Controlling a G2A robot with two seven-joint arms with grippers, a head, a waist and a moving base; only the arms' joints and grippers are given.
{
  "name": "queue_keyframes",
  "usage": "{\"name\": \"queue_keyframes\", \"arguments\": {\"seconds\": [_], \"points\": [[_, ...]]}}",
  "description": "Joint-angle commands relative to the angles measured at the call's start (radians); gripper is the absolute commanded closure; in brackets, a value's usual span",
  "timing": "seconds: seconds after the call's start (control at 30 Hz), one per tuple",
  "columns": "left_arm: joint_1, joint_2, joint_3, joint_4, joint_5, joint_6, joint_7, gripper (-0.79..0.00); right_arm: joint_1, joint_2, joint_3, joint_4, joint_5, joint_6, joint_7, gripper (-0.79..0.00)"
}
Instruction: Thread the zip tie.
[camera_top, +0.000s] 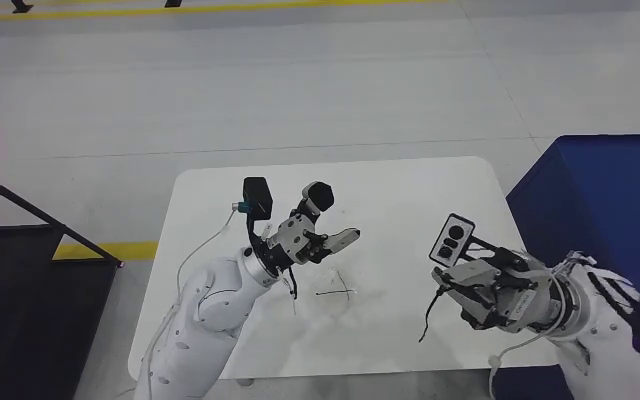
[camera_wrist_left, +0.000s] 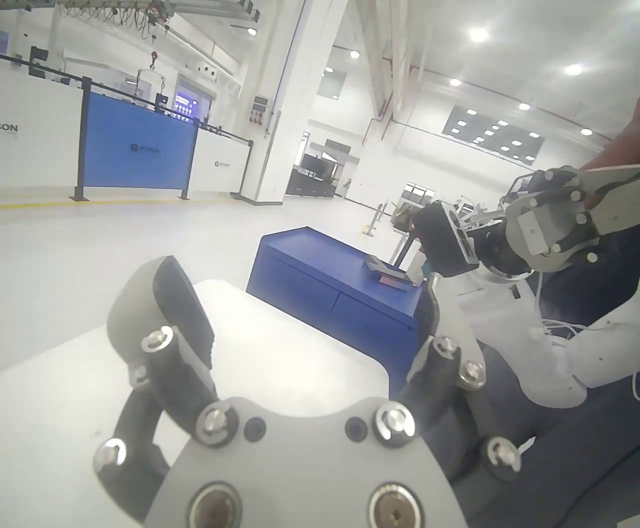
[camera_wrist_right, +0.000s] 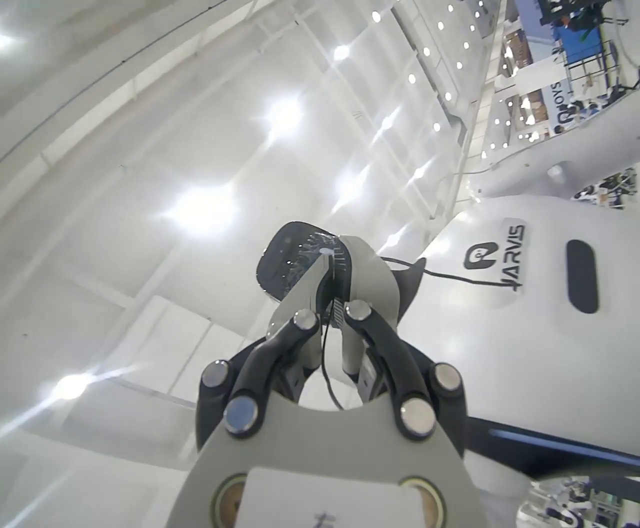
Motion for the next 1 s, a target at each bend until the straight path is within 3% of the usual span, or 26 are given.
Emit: {"name": "queue_keyframes", "arguments": {"seconds": [0.0,0.17,0.33,0.5,0.67,0.77,0.97], "points": [[0.000,0.000,0.000,0.000,0.000,0.000,0.000,-0.785,0.005,0.000,-0.010,0.004,0.061,0.016,-0.065,0.000],[0.000,0.000,0.000,0.000,0.000,0.000,0.000,-0.785,0.024,-0.003,-0.036,-0.007,0.122,0.010,-0.158,0.000],[0.000,0.000,0.000,0.000,0.000,0.000,0.000,-0.785,0.043,-0.007,-0.035,-0.036,0.082,-0.038,-0.137,0.000],[0.000,0.000,0.000,0.000,0.000,0.000,0.000,-0.785,0.042,-0.011,-0.013,-0.106,-0.256,-0.253,0.005,0.000],[0.000,0.000,0.000,0.000,0.000,0.000,0.000,-0.785,-0.012,-0.014,-0.029,-0.105,-0.399,-0.378,0.132,0.000],[0.000,0.000,0.000,0.000,0.000,0.000,0.000,-0.785,-0.032,-0.011,-0.030,-0.090,-0.486,-0.379,0.146,0.000],[0.000,0.000,0.000,0.000,0.000,0.000,0.000,-0.785,0.006,0.003,-0.098,0.085,-0.766,-0.244,0.071,0.000]]}}
